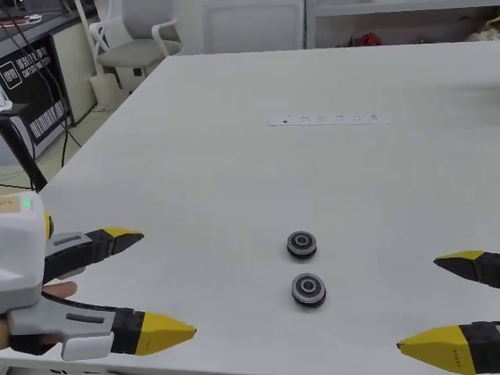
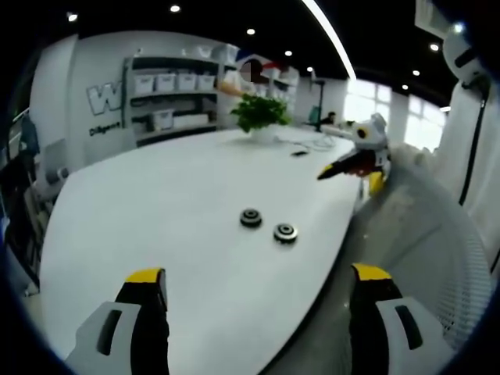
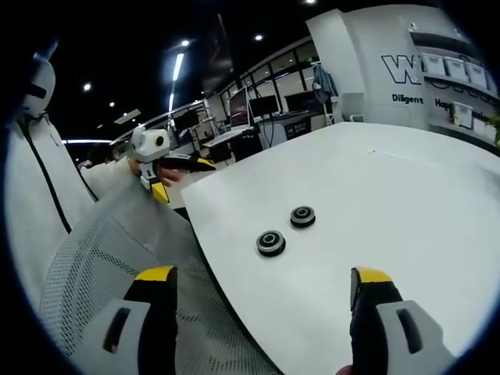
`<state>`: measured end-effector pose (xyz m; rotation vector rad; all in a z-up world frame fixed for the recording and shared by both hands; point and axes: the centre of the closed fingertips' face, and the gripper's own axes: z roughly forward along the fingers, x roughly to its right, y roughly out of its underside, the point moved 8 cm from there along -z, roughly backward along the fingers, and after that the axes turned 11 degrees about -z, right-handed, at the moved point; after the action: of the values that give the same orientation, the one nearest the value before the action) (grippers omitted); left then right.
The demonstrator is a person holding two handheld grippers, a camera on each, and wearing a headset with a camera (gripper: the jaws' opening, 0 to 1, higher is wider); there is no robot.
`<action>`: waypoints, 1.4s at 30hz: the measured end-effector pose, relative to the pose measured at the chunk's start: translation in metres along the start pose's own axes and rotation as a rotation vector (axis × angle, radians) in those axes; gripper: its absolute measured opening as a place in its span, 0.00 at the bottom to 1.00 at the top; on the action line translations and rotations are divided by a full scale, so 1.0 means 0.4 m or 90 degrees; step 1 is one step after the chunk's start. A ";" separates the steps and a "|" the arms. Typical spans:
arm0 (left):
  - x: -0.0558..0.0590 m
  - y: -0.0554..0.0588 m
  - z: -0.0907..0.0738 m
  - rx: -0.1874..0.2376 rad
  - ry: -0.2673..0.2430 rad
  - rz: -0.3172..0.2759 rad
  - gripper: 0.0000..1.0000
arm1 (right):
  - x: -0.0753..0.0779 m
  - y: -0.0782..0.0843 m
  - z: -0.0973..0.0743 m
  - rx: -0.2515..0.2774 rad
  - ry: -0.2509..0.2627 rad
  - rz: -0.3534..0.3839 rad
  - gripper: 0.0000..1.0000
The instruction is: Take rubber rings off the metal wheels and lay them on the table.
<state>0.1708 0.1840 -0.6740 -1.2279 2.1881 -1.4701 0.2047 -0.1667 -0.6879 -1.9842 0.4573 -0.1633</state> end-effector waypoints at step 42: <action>0.020 -0.004 -0.011 0.016 -0.020 -0.008 0.97 | -0.006 0.029 -0.015 0.006 -0.004 0.012 0.89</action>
<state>0.1641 0.1807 -0.6688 -1.2507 2.1393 -1.4673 0.1979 -0.1751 -0.6953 -1.9704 0.4709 -0.1471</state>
